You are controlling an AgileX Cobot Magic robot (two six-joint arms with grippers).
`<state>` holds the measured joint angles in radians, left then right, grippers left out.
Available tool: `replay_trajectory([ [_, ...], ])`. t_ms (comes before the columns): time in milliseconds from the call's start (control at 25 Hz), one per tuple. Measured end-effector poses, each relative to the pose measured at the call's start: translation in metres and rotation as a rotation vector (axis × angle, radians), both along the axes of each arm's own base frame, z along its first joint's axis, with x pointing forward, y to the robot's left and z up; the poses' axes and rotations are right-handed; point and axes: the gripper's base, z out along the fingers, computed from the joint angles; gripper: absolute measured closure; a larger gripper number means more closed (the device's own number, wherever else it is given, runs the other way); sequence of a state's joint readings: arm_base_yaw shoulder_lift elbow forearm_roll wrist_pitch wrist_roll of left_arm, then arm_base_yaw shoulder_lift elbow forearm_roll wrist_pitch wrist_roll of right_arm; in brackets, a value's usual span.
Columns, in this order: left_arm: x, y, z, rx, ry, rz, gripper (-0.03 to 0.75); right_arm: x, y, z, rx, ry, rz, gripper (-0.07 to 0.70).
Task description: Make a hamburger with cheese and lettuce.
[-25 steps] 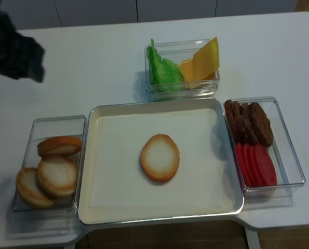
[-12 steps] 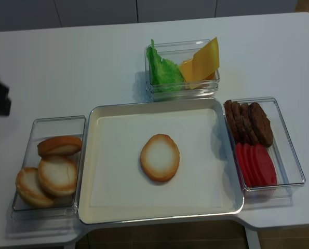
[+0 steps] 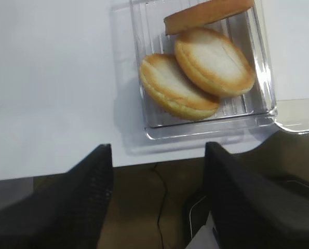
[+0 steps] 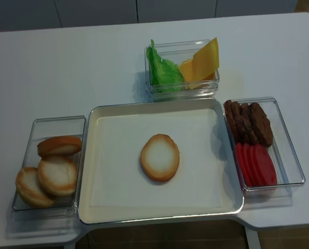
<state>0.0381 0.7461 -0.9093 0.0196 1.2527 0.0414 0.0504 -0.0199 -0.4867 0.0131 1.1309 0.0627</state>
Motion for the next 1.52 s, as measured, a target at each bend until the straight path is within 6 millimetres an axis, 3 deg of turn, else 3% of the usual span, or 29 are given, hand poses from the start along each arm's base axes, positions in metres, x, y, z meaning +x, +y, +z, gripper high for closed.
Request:
replay_trajectory([
  [360, -0.053, -0.004, -0.030, -0.049, -0.086, 0.043, 0.302, 0.000, 0.000, 0.000, -0.002, 0.000, 0.001, 0.563],
  [560, -0.070, -0.006, -0.056, -0.066, -0.087, 0.019, 0.302, 0.000, 0.000, 0.000, -0.002, 0.000, 0.001, 0.563],
  [840, -0.089, -0.008, -0.075, -0.085, -0.142, 0.017, 0.302, 0.000, 0.000, 0.000, 0.000, 0.000, 0.000, 0.563],
  [1520, -0.126, -0.009, -0.081, -0.109, -0.359, -0.010, 0.302, 0.000, 0.000, 0.000, 0.000, 0.000, 0.000, 0.563],
])
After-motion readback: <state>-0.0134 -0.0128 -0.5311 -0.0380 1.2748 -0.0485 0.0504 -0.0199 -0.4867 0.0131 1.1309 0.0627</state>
